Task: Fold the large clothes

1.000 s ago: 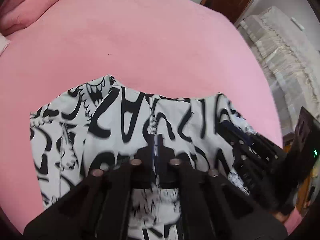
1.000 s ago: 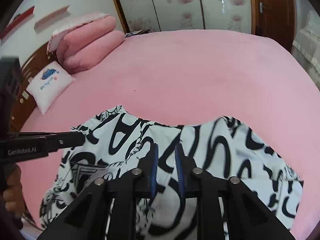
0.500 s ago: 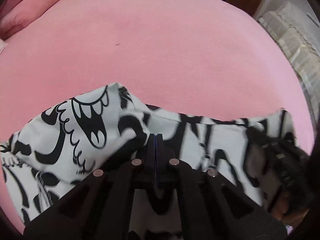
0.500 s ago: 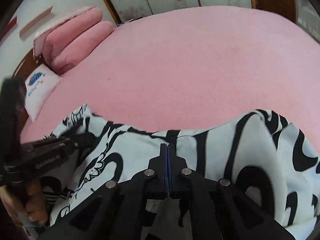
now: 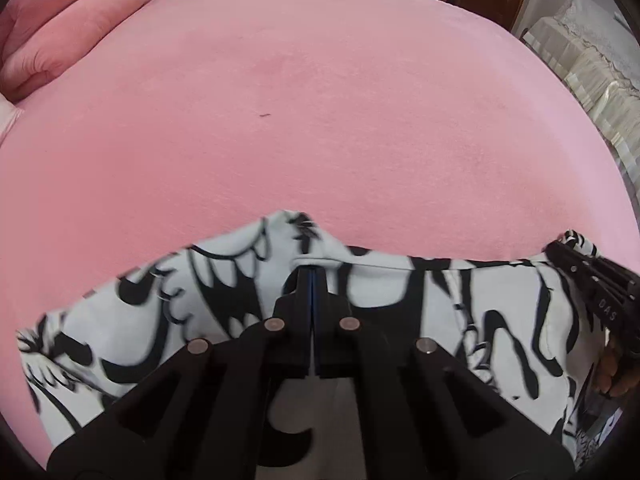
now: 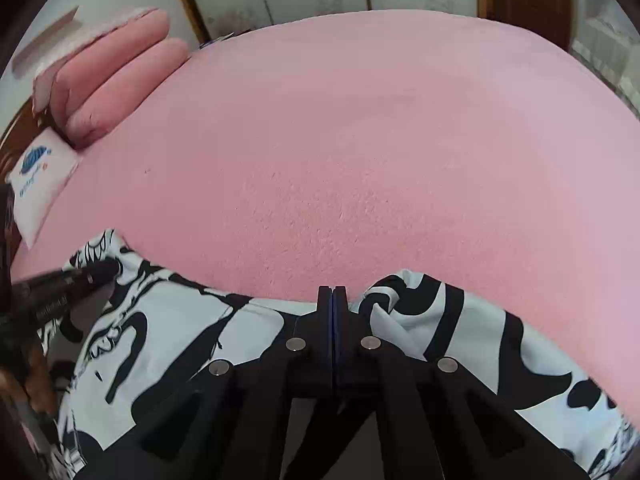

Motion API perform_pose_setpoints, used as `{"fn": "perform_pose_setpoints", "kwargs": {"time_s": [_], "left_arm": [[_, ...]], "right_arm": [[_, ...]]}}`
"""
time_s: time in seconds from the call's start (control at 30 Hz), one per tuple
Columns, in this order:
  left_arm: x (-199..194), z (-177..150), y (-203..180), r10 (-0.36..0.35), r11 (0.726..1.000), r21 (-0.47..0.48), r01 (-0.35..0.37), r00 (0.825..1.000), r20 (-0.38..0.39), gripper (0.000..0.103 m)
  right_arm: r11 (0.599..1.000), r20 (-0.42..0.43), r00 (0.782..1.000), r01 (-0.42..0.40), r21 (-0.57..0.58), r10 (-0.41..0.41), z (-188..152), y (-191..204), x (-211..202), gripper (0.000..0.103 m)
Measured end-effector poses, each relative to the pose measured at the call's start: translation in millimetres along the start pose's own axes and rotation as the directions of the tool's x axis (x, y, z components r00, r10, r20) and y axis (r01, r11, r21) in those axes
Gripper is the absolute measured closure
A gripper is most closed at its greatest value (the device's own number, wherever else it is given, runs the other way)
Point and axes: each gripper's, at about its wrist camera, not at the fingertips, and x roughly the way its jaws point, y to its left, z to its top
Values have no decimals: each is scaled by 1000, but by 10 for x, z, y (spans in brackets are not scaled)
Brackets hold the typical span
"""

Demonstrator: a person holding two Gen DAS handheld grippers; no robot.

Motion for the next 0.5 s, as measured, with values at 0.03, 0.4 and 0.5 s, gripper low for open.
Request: {"fn": "perform_pose_setpoints", "kwargs": {"time_s": [0.03,0.4,0.5], "left_arm": [[17,12,32,44,999,8,-44,999,4,103],[-532,27,482,61,996,-58,-61,998,12,103],[-904,-100,360,-44,996,-73,45,999,13,103]], "right_arm": [[1000,-2,1000,5,-16,-5,-12,9,-19,103],[992,107,993,70,-109,-58,73,260,-841,103],[997,96,995,-26,-78,34,-6,503,-1106,103]]}}
